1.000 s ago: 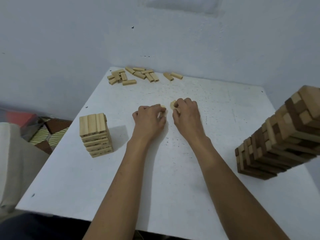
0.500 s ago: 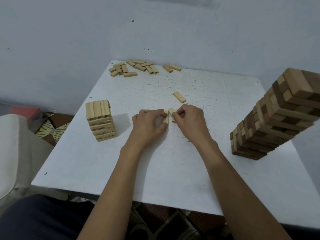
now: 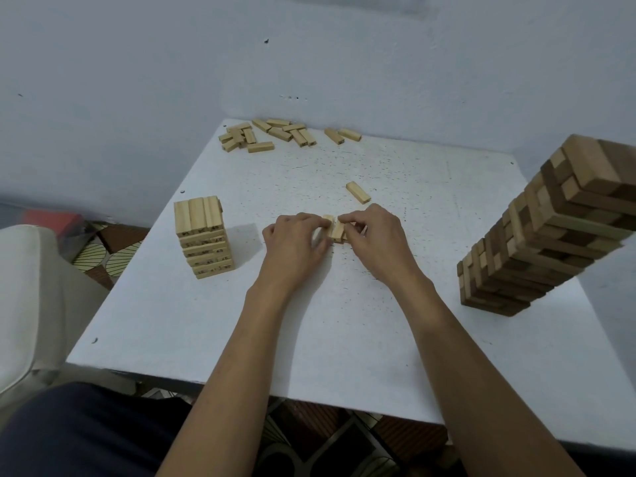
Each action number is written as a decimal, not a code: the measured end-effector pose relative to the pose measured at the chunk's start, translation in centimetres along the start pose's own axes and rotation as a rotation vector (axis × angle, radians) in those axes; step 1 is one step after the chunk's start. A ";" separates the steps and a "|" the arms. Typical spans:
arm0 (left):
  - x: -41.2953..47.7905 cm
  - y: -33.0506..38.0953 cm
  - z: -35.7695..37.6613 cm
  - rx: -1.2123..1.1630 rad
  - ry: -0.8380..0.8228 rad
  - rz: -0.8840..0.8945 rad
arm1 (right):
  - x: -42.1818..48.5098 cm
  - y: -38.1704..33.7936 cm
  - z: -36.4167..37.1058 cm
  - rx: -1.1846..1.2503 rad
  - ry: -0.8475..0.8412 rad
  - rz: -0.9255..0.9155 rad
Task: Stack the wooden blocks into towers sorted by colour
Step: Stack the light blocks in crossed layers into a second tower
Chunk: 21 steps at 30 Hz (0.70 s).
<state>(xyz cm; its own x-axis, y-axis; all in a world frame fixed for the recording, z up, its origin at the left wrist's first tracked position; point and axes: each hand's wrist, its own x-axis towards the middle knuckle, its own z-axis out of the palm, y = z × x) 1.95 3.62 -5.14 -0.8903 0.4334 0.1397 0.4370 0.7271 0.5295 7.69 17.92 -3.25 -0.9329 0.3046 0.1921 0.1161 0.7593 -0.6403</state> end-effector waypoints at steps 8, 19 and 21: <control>-0.3 -0.2 0.0 -0.003 0.039 0.005 | 0.3 0.7 0.9 -0.054 0.002 -0.054; -1.0 0.6 0.4 -0.035 0.069 0.018 | -0.6 1.1 0.4 -0.010 -0.021 -0.080; -1.2 0.8 0.3 -0.046 0.066 0.021 | -0.8 1.2 0.2 0.019 -0.001 -0.081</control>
<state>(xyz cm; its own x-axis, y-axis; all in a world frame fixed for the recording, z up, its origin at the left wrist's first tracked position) 3.41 3.81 -5.16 -0.8882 0.4111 0.2053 0.4507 0.6926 0.5632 8.56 18.45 -4.27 -0.9394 0.2422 0.2428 0.0341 0.7703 -0.6367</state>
